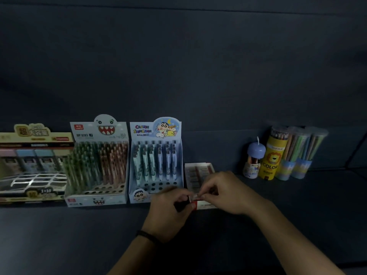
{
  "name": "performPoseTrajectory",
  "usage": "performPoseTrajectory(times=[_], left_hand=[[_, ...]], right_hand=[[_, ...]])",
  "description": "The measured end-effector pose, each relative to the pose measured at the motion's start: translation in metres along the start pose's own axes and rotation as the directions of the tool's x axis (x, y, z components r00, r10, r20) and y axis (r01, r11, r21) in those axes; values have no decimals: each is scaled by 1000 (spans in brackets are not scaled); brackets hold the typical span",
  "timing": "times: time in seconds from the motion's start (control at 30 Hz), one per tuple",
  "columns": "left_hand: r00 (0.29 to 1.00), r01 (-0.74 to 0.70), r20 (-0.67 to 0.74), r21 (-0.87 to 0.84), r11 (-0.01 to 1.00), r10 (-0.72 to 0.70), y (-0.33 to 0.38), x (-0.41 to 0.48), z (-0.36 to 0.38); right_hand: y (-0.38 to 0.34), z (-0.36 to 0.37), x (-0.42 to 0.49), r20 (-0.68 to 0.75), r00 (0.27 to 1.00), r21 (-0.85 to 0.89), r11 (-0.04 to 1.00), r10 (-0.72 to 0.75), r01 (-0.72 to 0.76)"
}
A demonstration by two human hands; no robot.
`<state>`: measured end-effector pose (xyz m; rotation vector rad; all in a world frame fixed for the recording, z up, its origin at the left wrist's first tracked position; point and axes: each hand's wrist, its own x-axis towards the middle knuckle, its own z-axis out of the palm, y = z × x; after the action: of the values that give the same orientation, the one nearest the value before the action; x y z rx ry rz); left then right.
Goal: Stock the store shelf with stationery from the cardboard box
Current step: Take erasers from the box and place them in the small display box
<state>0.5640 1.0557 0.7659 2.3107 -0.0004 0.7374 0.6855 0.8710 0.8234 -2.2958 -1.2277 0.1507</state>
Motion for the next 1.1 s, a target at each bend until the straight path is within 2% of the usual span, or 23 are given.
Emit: performPoseTrajectory(times=[0.2,0.33,0.4,0.47,0.57,0.67,0.73,0.8,0.9,1.0,1.1], left_hand=[[995,-85,60,67,994,81,0,1,3],[992,-102,85,81,991,95,5,1,4],[993,-91,78,81,993,84,5,0,4],[994,-92,75,94,991,85,4,-1,3],[993,-112,53,112,987,107,13,-5,2],[969,-247,57,112,963,241,48,-11,2],[924,-373,97,26,928,369,85,-23,10],[848,-471,205,-127,873,488,127,-41,28],[630,-574,425,-309,758,650,181,-87,80],[394,-615,620,-371,696,679,228,-147,153],[163,-650,726,-431,626,668,274,-215,228]], right_hand=[[-7,5,-6,50,998,-190,981,-36,45],[-11,-2,-17,153,988,-183,983,18,10],[-12,-8,-25,41,998,-118,992,55,-50],[-10,-13,-42,-210,971,-15,993,114,-119],[-5,-13,-86,-470,864,44,983,178,-178],[-7,-1,-150,-582,766,95,959,271,-267],[-12,10,-203,-642,676,150,924,361,-352],[-18,22,-261,-683,573,215,874,453,-435],[-17,49,-361,-640,414,353,727,647,-589],[-4,70,-473,-522,237,485,514,819,-708],[2,88,-587,-395,85,550,310,915,-775]])
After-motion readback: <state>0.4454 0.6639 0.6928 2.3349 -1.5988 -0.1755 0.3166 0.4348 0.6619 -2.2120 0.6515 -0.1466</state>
